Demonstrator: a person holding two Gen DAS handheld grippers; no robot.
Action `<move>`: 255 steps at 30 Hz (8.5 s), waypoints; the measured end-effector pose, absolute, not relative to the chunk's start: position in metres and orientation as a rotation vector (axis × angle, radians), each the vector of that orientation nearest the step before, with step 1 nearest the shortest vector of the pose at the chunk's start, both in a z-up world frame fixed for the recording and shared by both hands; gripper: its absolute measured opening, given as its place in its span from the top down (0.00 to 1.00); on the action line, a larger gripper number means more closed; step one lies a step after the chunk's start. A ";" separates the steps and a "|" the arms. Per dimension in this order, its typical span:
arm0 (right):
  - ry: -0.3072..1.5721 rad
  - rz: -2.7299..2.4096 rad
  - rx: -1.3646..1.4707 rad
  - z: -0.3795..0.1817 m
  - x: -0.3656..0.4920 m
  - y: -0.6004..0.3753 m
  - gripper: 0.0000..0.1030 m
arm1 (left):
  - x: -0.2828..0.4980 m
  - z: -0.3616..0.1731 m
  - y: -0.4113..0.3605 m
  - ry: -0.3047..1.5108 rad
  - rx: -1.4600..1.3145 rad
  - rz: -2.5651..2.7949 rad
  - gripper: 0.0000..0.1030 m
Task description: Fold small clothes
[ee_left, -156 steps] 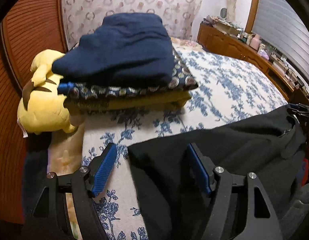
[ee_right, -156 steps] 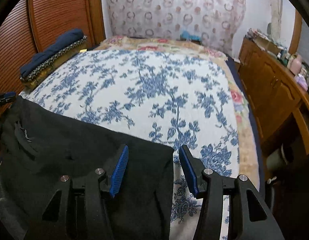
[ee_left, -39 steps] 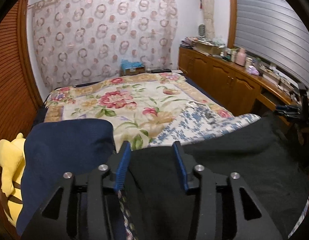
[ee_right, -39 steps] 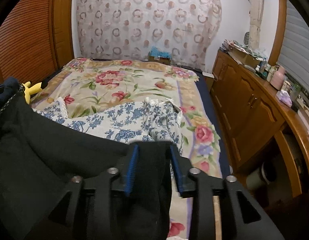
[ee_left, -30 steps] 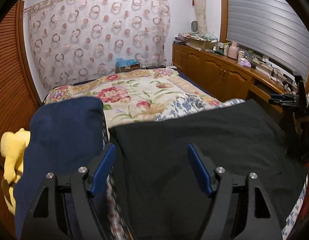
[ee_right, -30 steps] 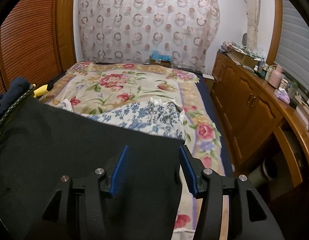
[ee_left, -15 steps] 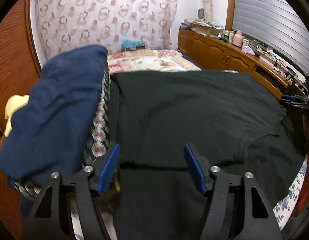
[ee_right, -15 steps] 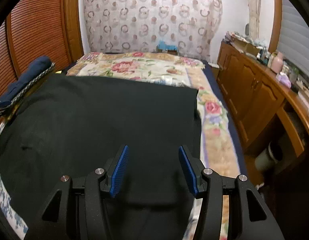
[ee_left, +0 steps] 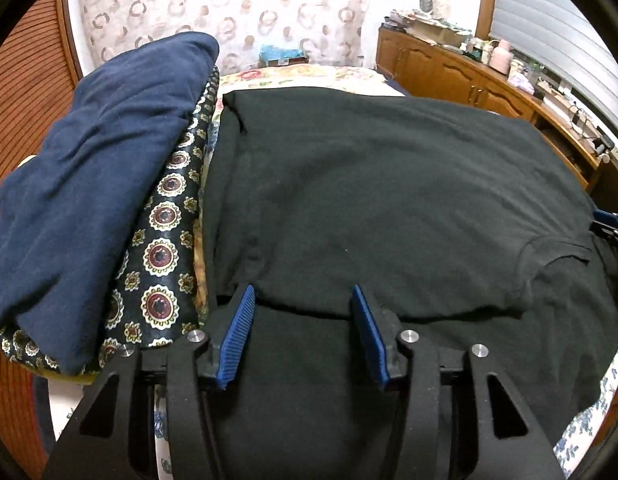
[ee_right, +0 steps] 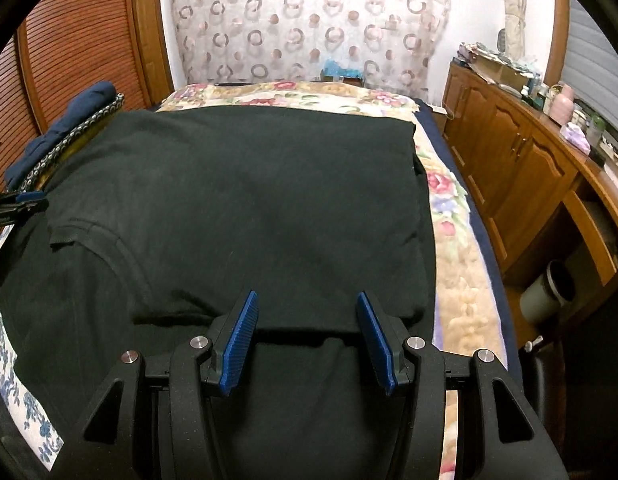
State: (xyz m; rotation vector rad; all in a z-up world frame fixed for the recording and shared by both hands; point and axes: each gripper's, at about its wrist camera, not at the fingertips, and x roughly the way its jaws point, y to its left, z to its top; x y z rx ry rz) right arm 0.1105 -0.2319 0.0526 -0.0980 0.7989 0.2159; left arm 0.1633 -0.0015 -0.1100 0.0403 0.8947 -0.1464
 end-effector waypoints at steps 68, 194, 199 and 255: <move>0.568 0.240 -0.063 0.097 0.023 -0.257 0.95 | 0.086 -0.040 0.007 0.641 0.021 -0.227 0.96; 0.778 0.332 -0.178 -0.001 0.067 -0.176 0.37 | 0.061 -0.116 0.043 0.868 -0.080 -0.131 0.28; 0.780 0.333 -0.180 -0.001 0.059 -0.177 0.33 | 0.059 -0.115 0.042 0.867 -0.080 -0.161 0.35; 0.661 0.210 -0.081 0.038 -0.005 -0.239 0.32 | 0.106 0.044 -0.179 0.546 0.071 -0.747 0.92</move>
